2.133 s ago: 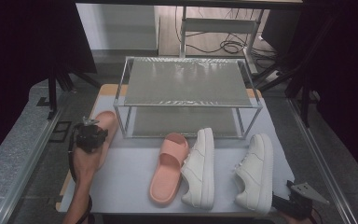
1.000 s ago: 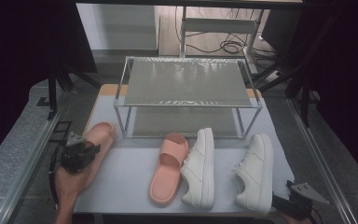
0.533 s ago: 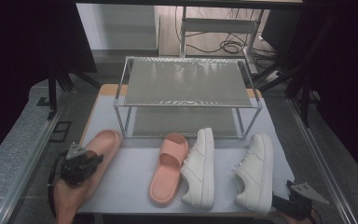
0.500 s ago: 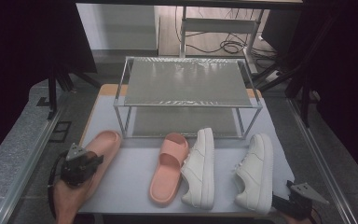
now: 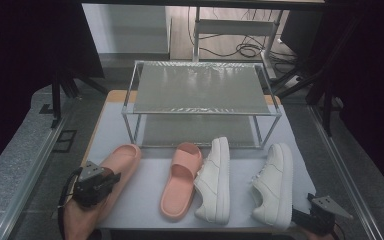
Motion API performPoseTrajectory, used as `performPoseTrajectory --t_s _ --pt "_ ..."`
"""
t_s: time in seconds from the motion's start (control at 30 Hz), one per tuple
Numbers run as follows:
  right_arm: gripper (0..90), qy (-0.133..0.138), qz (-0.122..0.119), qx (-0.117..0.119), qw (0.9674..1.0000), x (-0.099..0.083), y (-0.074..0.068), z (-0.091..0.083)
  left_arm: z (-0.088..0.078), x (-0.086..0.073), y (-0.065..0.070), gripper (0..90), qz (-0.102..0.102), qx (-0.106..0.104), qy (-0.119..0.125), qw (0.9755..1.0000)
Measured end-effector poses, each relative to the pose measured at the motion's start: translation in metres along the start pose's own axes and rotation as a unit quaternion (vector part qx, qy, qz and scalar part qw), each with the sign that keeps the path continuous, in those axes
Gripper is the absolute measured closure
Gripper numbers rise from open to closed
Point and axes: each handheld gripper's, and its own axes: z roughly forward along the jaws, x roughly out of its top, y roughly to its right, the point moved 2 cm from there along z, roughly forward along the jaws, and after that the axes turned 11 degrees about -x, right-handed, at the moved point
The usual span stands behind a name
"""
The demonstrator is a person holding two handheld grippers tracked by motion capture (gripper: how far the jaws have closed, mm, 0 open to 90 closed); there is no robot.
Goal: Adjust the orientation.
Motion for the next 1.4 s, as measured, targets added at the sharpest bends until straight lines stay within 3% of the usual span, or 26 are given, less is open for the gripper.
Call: performPoseTrajectory --t_s 0.77,1.4 --pt "10.6 0.001 -0.001 0.001 1.0 0.0 0.0 0.0 0.05 0.035 0.017 84.0 0.014 -0.029 0.02 0.9993" --pt "10.6 0.001 -0.001 0.002 1.0 0.0 0.0 0.0 0.095 0.069 0.015 84.0 0.0 -0.023 0.048 0.9986"
